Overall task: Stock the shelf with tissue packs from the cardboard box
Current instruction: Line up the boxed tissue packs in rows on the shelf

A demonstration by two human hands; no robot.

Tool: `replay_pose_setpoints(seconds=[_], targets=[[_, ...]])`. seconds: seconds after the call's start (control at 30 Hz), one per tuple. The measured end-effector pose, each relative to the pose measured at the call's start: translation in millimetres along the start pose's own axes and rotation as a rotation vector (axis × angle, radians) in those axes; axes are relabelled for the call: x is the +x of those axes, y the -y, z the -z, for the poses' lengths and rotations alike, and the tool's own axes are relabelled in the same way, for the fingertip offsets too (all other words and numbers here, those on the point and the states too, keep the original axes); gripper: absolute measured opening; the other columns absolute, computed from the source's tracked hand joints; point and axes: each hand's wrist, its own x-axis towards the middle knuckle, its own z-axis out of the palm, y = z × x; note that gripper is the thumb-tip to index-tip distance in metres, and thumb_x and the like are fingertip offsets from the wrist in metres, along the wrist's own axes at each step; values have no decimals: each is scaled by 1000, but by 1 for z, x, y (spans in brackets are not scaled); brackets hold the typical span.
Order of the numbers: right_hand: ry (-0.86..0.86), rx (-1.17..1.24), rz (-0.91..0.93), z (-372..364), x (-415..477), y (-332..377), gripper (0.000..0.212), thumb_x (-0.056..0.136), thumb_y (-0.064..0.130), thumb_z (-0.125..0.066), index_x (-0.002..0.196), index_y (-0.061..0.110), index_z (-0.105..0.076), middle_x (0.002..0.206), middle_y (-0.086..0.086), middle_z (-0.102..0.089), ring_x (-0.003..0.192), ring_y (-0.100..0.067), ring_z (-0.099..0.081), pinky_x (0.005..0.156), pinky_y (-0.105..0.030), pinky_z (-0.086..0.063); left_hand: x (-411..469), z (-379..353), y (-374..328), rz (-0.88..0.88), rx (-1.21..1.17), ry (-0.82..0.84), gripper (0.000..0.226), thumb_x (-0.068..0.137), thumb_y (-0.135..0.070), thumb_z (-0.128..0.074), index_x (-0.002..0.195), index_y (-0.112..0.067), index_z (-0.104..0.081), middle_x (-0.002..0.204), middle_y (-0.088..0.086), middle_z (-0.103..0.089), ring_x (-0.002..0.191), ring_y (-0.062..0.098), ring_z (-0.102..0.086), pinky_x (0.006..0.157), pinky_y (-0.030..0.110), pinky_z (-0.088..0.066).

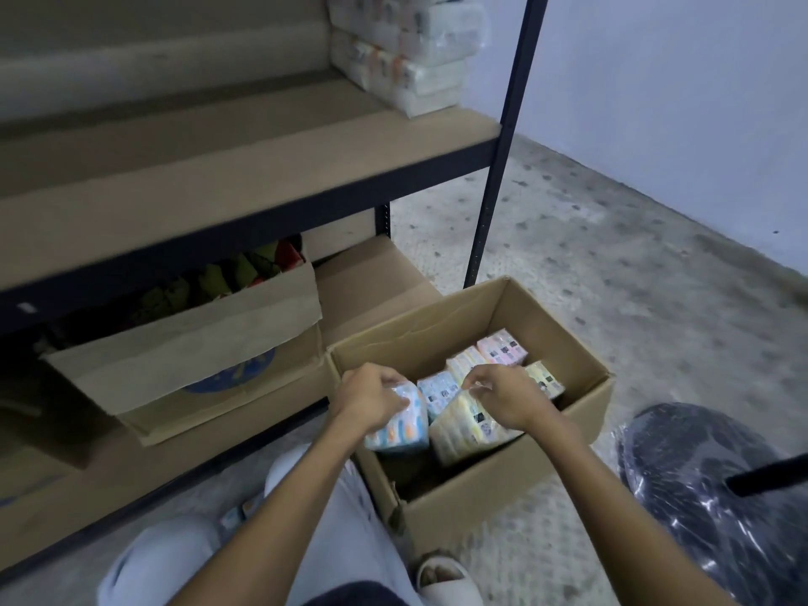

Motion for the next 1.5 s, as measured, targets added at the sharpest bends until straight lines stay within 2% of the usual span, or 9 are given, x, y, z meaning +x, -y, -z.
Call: replay_pose_setpoints(seconds=[0.2,0.4,0.53,0.9,1.03,1.13,1.23,1.37,1.5], targets=[[-127,-24,78,44,-29,20,17,96,26,-49,102,29,-65,113,5,-66,109,-17,-58,85,-33,-46,-28,41,-11,-121,-78,-56,21,78,-19,-77,95,-31,-75,97,-12,-70,87,6,-63,69,20,-44],[-402,70,230,83,-57,47,12,95,20,-47,94,25,-58,101,1,-58,97,-21,-55,80,-36,-43,-63,100,-27,-224,-260,-122,21,80,-16,-75,92,-32,-75,93,-10,-73,81,8,-71,73,34,-60],[-641,185,324,107,-78,71,15,89,36,-36,90,35,-50,102,2,-56,96,-20,-52,85,-43,-42,-92,145,-43,-352,-365,-238,20,81,-15,-76,93,-31,-76,92,-10,-74,75,2,-71,61,24,-58],[-1166,486,539,173,-99,141,19,82,26,-35,87,15,-50,96,3,-46,94,-23,-47,81,-48,-42,-137,249,-56,-678,-617,-471,27,86,-6,-67,98,-29,-75,105,1,-73,98,18,-67,76,34,-56],[-1205,657,644,187,-83,167,13,82,19,-37,85,13,-49,93,3,-47,89,-15,-48,76,-44,-43,-132,277,-46,-788,-673,-616,35,87,0,-63,95,-33,-73,105,-6,-71,93,1,-65,68,14,-51],[-1208,728,711,189,-63,186,14,82,18,-37,86,12,-49,91,9,-46,87,-12,-48,74,-40,-42,-119,299,-29,-843,-678,-669,37,84,-3,-64,90,-38,-74,101,-15,-72,91,3,-62,75,18,-52],[-1159,797,735,181,-34,203,16,81,20,-38,87,12,-51,95,-3,-50,88,-15,-49,74,-37,-41,-101,318,-3,-841,-663,-711,36,81,-6,-63,93,-38,-73,104,-17,-71,93,4,-61,81,22,-51],[-1058,850,738,158,3,221,13,82,20,-39,84,14,-50,92,3,-50,88,-20,-51,75,-41,-41,-80,328,32,-809,-569,-737,41,85,2,-60,99,-35,-70,117,1,-67,107,12,-60,89,22,-51],[-1010,803,742,131,29,234,10,81,11,-40,85,11,-49,93,-7,-50,85,-11,-47,76,-27,-35,-65,327,49,-793,-458,-762,35,83,4,-60,103,-24,-63,124,26,-56,114,20,-55,92,16,-47]])
